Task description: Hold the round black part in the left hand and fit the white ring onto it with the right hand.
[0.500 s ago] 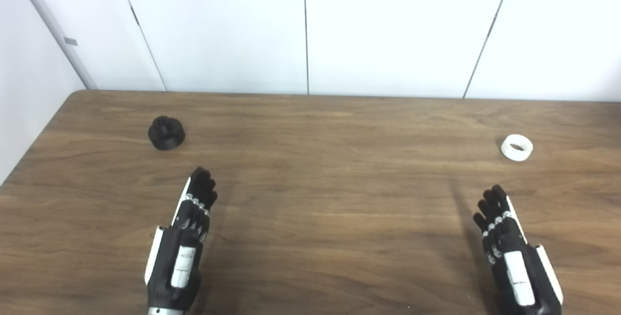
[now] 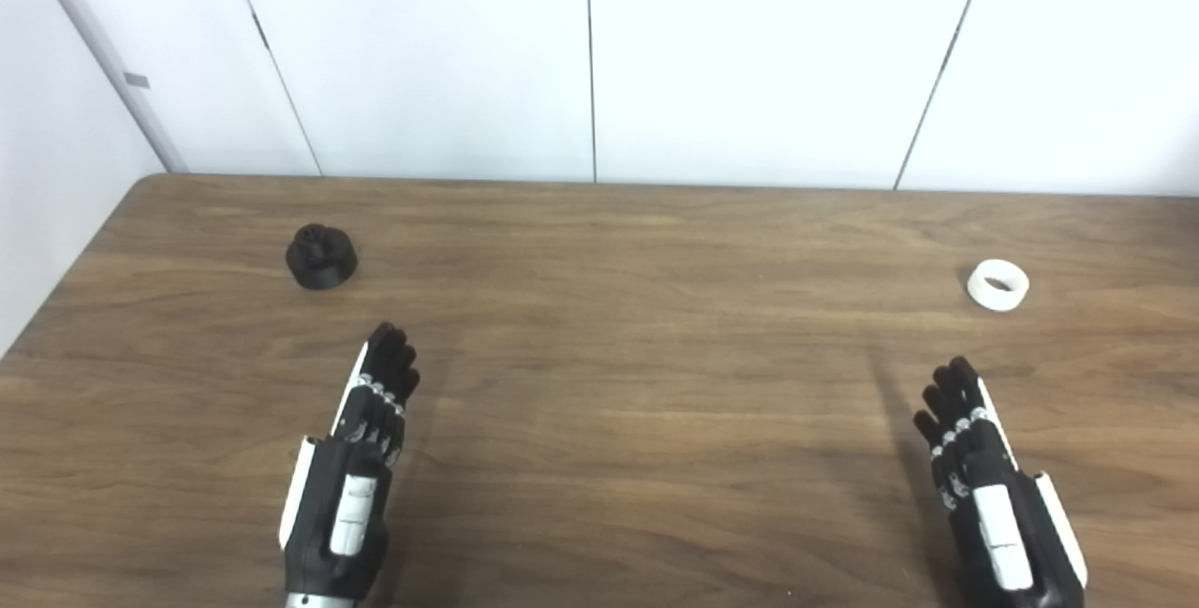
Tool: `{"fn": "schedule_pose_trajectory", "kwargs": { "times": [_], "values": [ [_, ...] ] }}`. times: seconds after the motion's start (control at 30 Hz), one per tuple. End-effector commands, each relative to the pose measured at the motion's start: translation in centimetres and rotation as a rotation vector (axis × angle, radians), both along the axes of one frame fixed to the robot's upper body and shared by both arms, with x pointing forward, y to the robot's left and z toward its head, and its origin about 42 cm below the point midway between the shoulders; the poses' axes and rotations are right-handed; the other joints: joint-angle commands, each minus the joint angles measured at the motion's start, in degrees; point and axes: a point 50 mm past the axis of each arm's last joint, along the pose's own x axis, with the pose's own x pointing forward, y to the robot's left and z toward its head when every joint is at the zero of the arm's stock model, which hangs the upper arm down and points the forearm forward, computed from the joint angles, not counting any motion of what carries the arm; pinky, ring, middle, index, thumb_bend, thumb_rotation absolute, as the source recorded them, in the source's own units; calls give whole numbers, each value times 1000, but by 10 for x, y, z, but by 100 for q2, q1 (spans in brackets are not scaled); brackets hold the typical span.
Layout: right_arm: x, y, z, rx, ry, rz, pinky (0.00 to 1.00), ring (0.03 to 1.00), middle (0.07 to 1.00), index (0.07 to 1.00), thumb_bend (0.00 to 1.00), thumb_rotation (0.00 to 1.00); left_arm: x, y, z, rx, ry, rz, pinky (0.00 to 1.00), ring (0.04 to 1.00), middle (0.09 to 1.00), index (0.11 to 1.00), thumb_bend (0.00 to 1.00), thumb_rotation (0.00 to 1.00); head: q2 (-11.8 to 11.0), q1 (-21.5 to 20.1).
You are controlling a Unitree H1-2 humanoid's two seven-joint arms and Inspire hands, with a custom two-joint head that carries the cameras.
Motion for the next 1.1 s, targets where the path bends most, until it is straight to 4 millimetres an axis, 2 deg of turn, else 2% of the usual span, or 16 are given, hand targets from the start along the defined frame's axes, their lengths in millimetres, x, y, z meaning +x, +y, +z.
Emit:
{"fn": "schedule_pose_trajectory", "kwargs": {
  "times": [0.0,0.1,0.13,0.2,0.27,0.3,0.4,0.5,0.57,0.7,0.83,0.97,1.07],
  "values": [
    [-2,12,-26,51,84,0,1000,1000,1000,1000,625,818,-1,-11,-44,-47,170,19,1000,1000,1000,1000,824,783,-7,5],
    [-1,13,-27,51,86,0,1000,1000,1000,1000,627,827,0,-8,-42,-3,132,28,1000,1000,1000,1000,806,790,-43,29],
    [-1,14,-27,52,86,-2,1000,1000,1000,1000,625,821,1,-7,-39,23,108,37,981,1000,1000,1000,765,777,-72,68],
    [0,14,-28,52,87,-5,1000,1000,1000,1000,626,816,3,-6,-32,83,59,62,916,975,999,1000,761,714,-112,136],
    [1,14,-29,47,87,-5,1000,1000,1000,1000,648,826,7,-5,-23,154,13,98,798,877,917,928,829,658,-143,210],
    [1,13,-30,49,86,-2,1000,1000,1000,1000,652,828,9,-5,-15,192,-17,127,774,858,901,912,842,652,-178,295],
    [3,13,-31,54,79,2,1000,1000,1000,1000,657,830,16,-2,6,273,-88,189,738,803,859,878,744,552,-247,478],
    [3,13,-32,56,76,-2,1000,1000,1000,1000,653,841,25,6,30,399,-180,264,653,755,816,849,771,486,-301,651],
    [4,12,-33,55,77,-5,1000,1000,1000,1000,644,853,30,11,45,475,-239,323,600,729,795,831,728,388,-381,909],
    [6,8,-36,52,77,9,1000,1000,1000,1000,658,879,37,15,77,596,-279,450,574,715,781,819,790,390,-500,1354],
    [9,1,-39,63,70,15,1000,1000,1000,1000,632,883,43,17,102,750,-264,559,560,740,809,851,807,419,-589,1774],
    [11,-5,-40,48,60,25,1000,1000,1000,1000,628,897,49,21,117,842,-180,637,624,790,849,882,838,415,-634,2143],
    [12,-12,-41,32,52,47,1000,1000,1000,1000,653,920,52,22,123,927,-83,713,604,770,831,889,880,447,-629,2316]
  ]
}}
